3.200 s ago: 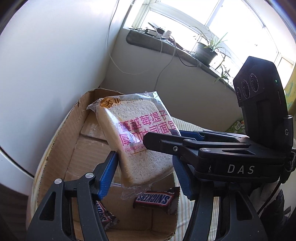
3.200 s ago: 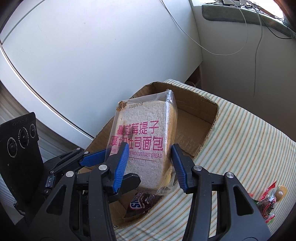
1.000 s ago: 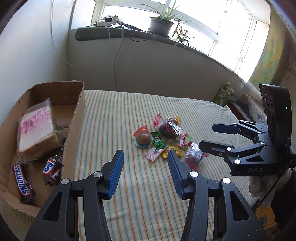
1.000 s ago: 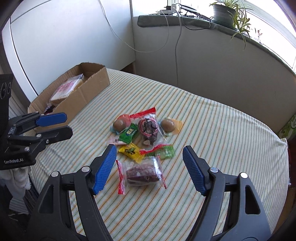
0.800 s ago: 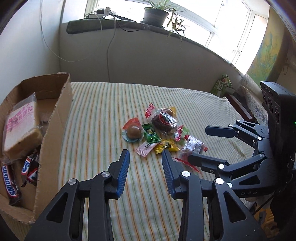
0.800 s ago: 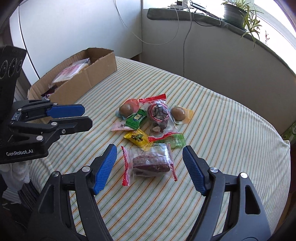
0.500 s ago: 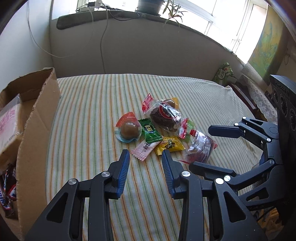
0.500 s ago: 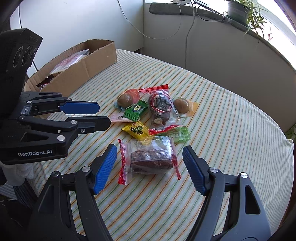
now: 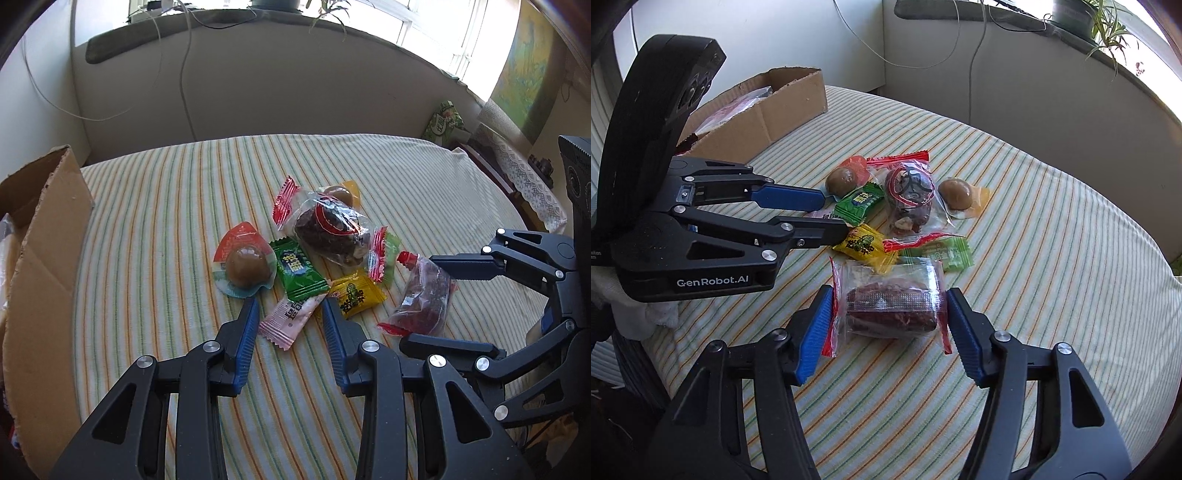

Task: Organize snacks
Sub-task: 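Grasp the pink wrapped candy with the left gripper while the right gripper grasps the dried meat bag, then carry the pink candy and the dried meat bag over the box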

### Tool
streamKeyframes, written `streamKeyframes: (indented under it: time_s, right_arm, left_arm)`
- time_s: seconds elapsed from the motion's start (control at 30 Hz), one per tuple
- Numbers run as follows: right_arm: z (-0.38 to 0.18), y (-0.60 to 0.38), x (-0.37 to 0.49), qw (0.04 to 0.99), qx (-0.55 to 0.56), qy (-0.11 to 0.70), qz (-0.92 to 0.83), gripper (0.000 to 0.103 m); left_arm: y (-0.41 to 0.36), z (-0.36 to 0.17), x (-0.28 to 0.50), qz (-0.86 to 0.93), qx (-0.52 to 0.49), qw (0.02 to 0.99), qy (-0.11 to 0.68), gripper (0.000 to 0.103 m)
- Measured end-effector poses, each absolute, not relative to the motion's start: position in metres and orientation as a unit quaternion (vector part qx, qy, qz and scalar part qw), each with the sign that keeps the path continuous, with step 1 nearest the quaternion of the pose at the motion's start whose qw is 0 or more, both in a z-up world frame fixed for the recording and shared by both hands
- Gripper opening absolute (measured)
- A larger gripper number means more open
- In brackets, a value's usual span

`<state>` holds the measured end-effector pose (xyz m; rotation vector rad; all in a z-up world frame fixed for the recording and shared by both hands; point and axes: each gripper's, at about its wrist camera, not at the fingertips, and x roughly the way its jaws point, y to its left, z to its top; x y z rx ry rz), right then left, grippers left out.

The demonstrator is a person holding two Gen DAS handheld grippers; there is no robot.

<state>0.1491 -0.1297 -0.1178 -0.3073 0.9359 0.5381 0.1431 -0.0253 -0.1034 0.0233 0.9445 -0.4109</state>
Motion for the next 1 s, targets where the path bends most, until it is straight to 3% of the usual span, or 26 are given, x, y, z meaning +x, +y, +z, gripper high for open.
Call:
streamKeyframes:
  time_s: [0.53, 0.63, 1.0]
  right_arm:
    - [-0.117, -0.138, 0.150, 0.847, -0.146, 0.445, 0.251, 0.062]
    - [-0.117, -0.140, 0.149, 0.848, -0.143, 0.445, 0.249, 0.061]
    - [-0.114, -0.147, 0.145, 0.851, -0.130, 0.445, 0.246, 0.057]
  left_arm:
    - [-0.037, -0.105, 0.149, -0.215, 0.024, 0.866, 0.450, 0.029]
    - [-0.038, -0.106, 0.143, -0.213, 0.035, 0.868, 0.447, 0.019]
    - [-0.030, -0.103, 0.125, -0.208, 0.014, 0.871, 0.445, 0.018]
